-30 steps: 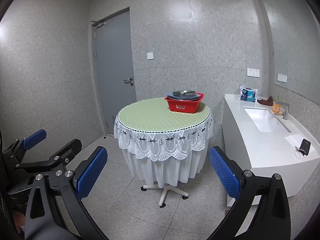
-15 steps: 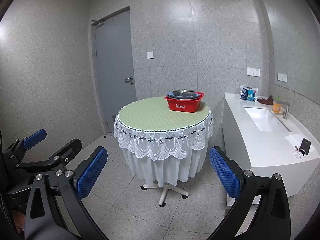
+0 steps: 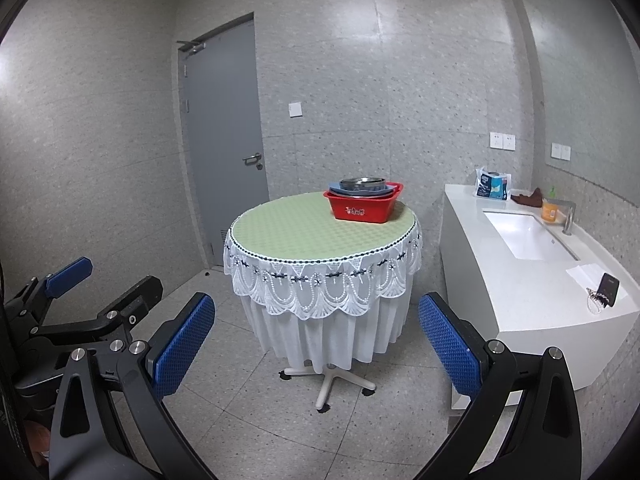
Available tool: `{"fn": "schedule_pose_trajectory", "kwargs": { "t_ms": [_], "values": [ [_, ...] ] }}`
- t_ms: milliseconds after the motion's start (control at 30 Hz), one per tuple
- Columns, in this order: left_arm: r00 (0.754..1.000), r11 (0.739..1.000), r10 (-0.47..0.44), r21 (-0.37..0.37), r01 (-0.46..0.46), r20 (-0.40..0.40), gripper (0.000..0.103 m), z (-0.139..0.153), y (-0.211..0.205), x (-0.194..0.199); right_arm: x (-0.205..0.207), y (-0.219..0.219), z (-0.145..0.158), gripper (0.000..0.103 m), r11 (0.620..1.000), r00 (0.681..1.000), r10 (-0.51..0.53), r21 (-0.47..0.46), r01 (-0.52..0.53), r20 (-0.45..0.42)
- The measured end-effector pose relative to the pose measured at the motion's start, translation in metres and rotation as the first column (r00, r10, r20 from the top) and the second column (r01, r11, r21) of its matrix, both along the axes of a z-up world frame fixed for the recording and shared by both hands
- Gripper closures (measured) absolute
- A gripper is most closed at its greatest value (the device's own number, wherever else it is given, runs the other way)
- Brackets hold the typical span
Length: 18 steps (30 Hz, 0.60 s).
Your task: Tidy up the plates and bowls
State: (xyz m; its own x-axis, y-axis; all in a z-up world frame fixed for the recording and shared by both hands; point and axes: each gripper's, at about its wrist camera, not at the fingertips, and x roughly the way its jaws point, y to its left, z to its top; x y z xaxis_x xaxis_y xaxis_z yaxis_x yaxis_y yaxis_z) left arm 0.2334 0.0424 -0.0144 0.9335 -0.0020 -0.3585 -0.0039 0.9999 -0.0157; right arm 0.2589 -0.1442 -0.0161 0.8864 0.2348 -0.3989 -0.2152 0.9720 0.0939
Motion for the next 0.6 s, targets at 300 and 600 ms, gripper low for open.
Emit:
{"fn": "schedule_pose_trajectory", "kwargs": {
  "t_ms": [300, 600],
  "values": [
    [1.0, 1.0, -0.001, 0.002, 0.001, -0.004, 0.001, 0.002, -0.0001, 0.006, 0.0014, -0.0051, -0.0008, 0.0, 1.0, 1.0, 0.0, 0.002, 0.0, -0.003],
    [1.0, 1.0, 0.002, 0.004, -0.002, -0.006, 0.001, 0.0015, 0.0005, 0.009, 0.0028, -0.0065, -0.0004, 0.0, 1.0, 1.0, 0.003, 0.004, -0.003, -0.007]
  ]
}}
